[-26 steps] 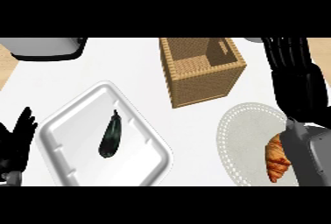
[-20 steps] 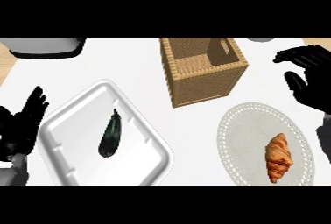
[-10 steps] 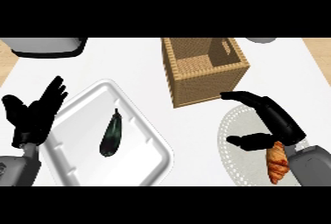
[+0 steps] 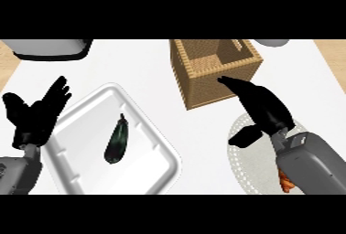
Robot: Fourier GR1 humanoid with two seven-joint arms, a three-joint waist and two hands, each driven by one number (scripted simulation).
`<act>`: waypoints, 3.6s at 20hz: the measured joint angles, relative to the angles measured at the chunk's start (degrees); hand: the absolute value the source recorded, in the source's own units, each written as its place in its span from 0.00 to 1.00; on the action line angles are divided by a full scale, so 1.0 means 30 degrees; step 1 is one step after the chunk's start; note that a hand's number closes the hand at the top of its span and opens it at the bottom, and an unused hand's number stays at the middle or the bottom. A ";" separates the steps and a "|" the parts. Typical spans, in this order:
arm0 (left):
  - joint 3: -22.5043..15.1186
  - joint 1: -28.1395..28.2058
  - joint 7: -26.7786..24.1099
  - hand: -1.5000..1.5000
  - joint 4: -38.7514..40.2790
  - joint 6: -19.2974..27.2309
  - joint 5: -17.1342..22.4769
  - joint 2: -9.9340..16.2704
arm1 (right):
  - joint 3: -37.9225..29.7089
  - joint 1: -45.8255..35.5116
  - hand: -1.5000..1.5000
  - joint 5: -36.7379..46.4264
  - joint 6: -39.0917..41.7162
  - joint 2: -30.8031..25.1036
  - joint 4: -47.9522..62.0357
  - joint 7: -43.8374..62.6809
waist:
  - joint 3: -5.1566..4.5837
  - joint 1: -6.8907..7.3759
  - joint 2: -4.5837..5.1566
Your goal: Pick the croissant from the placemat and place it in the basket
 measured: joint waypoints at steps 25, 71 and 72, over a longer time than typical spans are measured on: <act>0.0703 0.0701 -0.0315 0.50 -0.0027 -0.0410 -0.0396 -0.0303 | -0.5872 -0.4367 0.00 -0.9360 1.2557 -0.4562 -0.2193 1.0095 | 0.0081 -0.0489 -0.0077; 0.2868 0.0443 0.0694 0.50 -0.0868 -0.2248 -0.2985 -0.2479 | -0.8509 0.8933 0.00 0.4911 0.7951 -0.0055 -0.1320 -0.3407 | 0.0109 -0.0057 0.0115; 0.2934 0.0216 0.0480 0.50 -0.0424 -0.2270 -0.3080 -0.2572 | -0.8460 0.8975 0.00 0.4906 0.8218 0.0081 -0.1524 -0.3373 | 0.0110 -0.0073 0.0117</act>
